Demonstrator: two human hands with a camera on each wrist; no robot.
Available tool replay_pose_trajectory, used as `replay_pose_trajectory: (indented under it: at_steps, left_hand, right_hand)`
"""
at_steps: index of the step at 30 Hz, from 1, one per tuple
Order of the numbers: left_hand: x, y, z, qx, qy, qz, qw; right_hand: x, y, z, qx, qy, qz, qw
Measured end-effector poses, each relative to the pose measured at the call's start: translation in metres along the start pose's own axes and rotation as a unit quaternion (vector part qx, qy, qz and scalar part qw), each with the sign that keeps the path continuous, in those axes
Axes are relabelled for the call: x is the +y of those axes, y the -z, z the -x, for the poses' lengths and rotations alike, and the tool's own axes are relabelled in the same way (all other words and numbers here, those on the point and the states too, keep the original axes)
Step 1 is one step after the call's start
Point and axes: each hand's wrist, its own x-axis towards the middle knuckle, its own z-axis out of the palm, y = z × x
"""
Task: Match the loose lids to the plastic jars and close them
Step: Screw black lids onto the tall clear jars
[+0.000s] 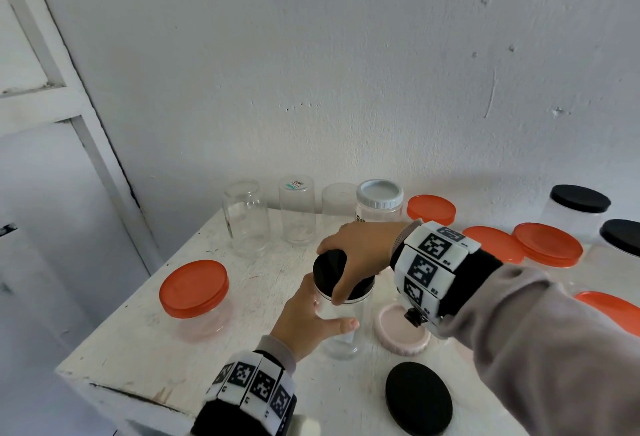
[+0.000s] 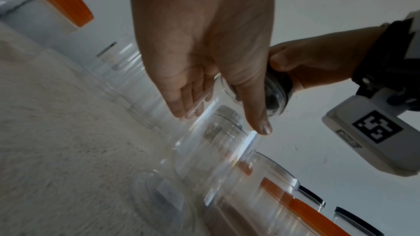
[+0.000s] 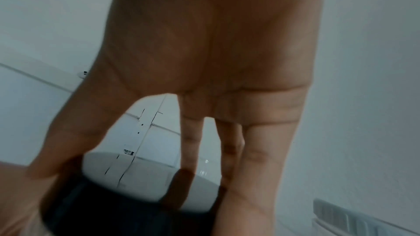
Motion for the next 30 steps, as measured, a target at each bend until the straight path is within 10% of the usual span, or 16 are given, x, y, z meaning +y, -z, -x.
replay_pose_trajectory:
  at_steps: [6, 12, 22, 30]
  left_hand:
    - [0.002, 0.001, 0.002, -0.006, -0.006, 0.008, 1.0]
    - [0.003, 0.0, 0.001, -0.001, -0.002, 0.0, 1.0]
    - [0.001, 0.0, 0.001, -0.003, -0.007, 0.007, 1.0]
    - [0.002, 0.001, 0.001, 0.004, -0.005, -0.011, 1.0]
  right_hand:
    - [-0.002, -0.01, -0.004, 0.048, -0.056, 0.025, 0.997]
    - [0.002, 0.005, 0.001, -0.044, -0.009, 0.006, 0.999]
    - [0.0, -0.007, -0.001, 0.057, -0.043, 0.018, 0.997]
    - [0.002, 0.001, -0.001, -0.024, 0.016, 0.02, 0.999]
